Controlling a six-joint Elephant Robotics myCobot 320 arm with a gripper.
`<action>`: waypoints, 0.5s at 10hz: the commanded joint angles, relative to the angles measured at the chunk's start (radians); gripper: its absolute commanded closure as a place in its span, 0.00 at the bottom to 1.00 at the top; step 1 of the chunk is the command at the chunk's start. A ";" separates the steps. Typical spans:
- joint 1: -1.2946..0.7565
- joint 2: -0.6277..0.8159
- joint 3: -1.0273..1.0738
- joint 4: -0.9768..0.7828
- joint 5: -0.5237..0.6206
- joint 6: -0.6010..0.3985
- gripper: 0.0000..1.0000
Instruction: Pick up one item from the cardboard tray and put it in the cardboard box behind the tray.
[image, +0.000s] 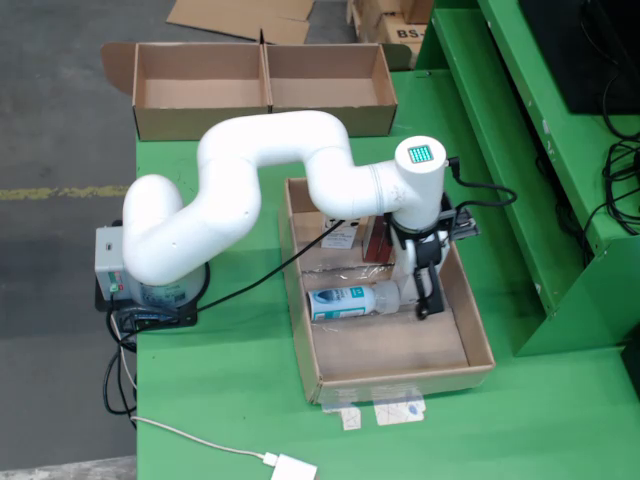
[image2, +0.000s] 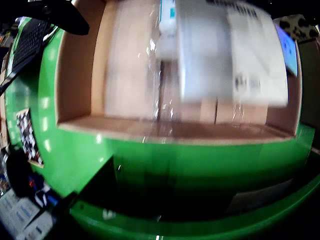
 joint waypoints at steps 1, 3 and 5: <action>0.036 -0.052 0.655 0.139 -0.047 -0.016 0.00; 0.060 -0.018 0.655 0.119 -0.068 -0.001 0.00; 0.060 -0.018 0.655 0.119 -0.068 -0.001 0.00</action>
